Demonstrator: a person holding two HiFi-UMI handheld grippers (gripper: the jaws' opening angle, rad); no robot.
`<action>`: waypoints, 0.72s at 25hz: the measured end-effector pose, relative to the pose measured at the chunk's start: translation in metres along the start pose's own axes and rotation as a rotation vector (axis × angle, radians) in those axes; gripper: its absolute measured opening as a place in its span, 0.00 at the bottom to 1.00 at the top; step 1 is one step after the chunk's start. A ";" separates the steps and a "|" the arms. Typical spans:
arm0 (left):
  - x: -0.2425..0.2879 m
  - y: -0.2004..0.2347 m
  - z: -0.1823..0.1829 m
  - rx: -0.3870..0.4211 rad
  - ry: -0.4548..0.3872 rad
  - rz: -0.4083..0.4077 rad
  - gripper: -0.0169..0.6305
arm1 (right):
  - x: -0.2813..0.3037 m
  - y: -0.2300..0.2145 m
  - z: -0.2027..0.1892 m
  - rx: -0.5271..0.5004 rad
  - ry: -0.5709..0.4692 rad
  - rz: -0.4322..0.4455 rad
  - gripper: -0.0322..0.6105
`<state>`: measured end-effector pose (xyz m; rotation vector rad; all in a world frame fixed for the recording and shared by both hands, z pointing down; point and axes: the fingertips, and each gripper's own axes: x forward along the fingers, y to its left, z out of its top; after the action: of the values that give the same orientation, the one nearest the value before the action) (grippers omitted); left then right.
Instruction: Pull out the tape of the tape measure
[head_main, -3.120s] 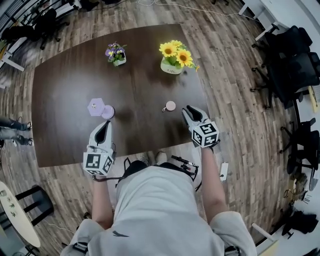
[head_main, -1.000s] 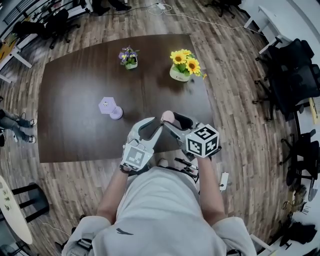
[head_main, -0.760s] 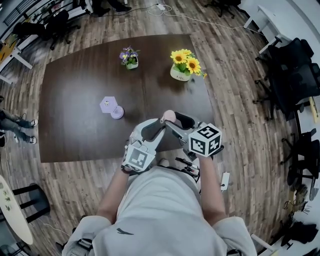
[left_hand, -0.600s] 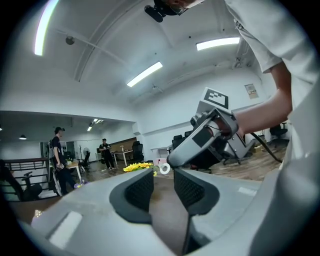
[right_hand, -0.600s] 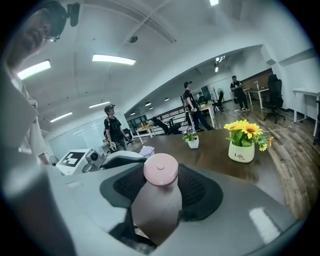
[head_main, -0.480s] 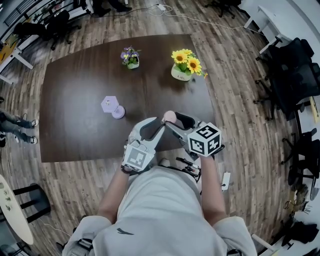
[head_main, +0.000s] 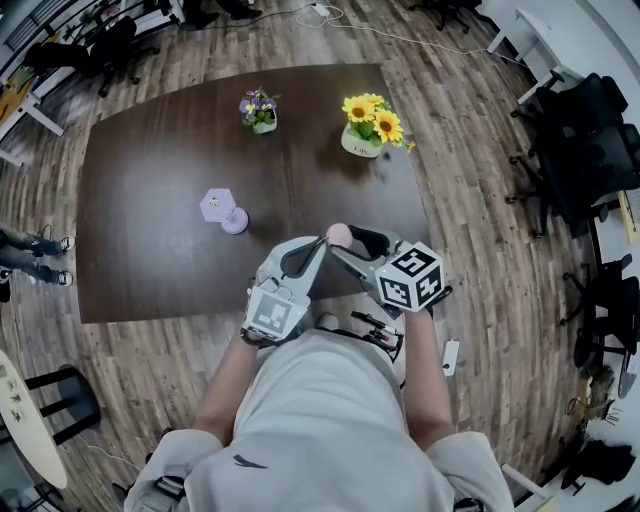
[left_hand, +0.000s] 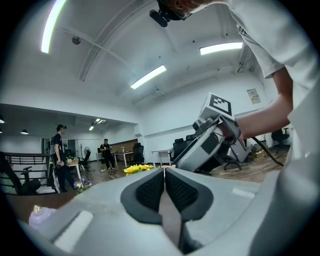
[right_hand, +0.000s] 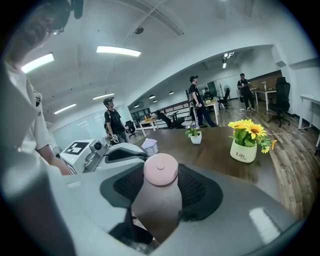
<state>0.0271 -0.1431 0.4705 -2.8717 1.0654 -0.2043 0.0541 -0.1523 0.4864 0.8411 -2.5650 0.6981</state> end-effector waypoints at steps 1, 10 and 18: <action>0.000 0.001 0.000 0.000 0.000 0.001 0.05 | 0.001 0.000 0.000 -0.001 0.000 0.002 0.38; -0.007 0.025 -0.008 -0.006 0.021 0.064 0.05 | -0.001 -0.011 0.000 -0.043 0.008 -0.084 0.38; -0.029 0.063 -0.026 -0.110 0.039 0.198 0.05 | -0.016 -0.039 -0.009 -0.071 0.025 -0.258 0.38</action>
<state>-0.0387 -0.1723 0.4866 -2.8404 1.4001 -0.1954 0.0923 -0.1673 0.4997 1.1058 -2.3854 0.5322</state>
